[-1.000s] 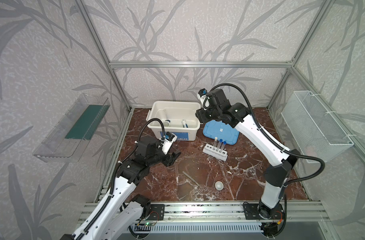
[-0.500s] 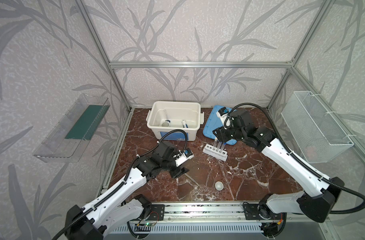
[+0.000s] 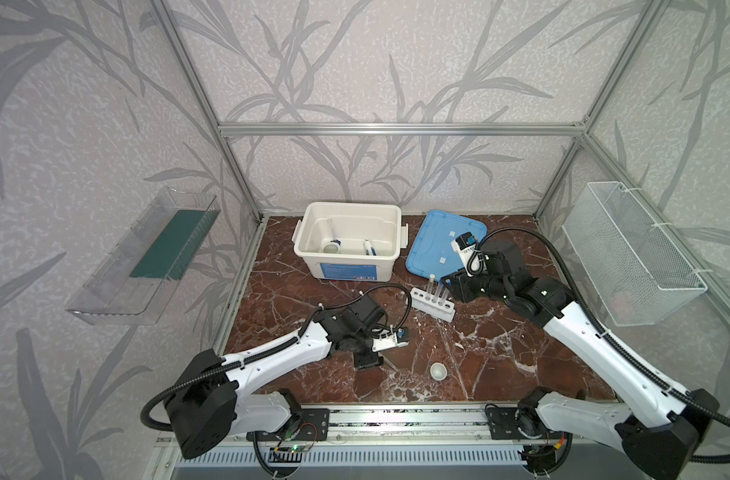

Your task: Organize the chemistry lab equipment

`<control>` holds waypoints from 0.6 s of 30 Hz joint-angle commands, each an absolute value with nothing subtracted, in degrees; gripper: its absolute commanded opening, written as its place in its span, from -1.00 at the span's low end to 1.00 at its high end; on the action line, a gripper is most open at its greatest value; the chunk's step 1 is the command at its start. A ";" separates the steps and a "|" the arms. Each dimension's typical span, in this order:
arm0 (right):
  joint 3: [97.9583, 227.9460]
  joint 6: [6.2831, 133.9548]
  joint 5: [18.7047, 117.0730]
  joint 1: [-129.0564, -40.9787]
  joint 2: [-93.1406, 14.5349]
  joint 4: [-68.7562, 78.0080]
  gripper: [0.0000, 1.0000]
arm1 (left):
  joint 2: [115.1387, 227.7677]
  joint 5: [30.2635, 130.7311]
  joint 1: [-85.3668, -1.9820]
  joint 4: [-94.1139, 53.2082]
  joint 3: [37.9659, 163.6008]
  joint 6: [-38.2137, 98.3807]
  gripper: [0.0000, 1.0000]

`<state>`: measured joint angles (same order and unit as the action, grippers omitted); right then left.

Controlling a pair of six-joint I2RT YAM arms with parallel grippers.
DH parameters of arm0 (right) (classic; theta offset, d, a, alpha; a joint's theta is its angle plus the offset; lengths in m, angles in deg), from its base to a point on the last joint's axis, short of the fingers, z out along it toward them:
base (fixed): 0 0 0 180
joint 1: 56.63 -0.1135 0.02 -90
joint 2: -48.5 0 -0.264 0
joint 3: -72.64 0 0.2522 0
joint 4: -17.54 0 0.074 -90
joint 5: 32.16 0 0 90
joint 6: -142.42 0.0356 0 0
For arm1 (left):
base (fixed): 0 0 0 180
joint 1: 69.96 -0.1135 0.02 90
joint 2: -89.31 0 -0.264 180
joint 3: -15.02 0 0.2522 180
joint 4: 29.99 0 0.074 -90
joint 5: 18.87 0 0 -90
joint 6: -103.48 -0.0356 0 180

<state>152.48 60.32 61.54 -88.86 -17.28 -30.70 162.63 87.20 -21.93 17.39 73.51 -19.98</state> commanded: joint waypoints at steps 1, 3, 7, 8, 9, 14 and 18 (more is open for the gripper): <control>151.00 60.54 62.80 -87.99 -15.76 -29.16 0.16 | 164.67 85.61 -20.65 15.48 74.49 -23.61 0.25; 150.33 60.81 63.10 -87.40 -15.44 -28.72 0.16 | 166.29 84.81 -19.75 14.66 74.31 -24.69 0.23; 149.43 61.11 63.64 -86.47 -14.79 -28.06 0.14 | 168.92 83.49 -18.66 13.35 74.31 -26.63 0.19; 149.21 61.25 63.70 -86.34 -14.63 -28.00 0.13 | 169.30 83.20 -18.48 12.99 74.15 -27.05 0.18; 148.87 61.25 63.86 -86.12 -14.43 -27.73 0.13 | 169.60 83.00 -18.25 12.61 73.97 -27.61 0.17; 147.60 61.96 64.25 -85.45 -13.92 -26.99 0.09 | 170.88 83.13 -17.54 11.67 73.61 -28.74 0.17; 147.22 62.39 64.52 -85.10 -13.90 -26.54 0.08 | 172.03 82.29 -16.55 11.72 73.13 -29.39 0.15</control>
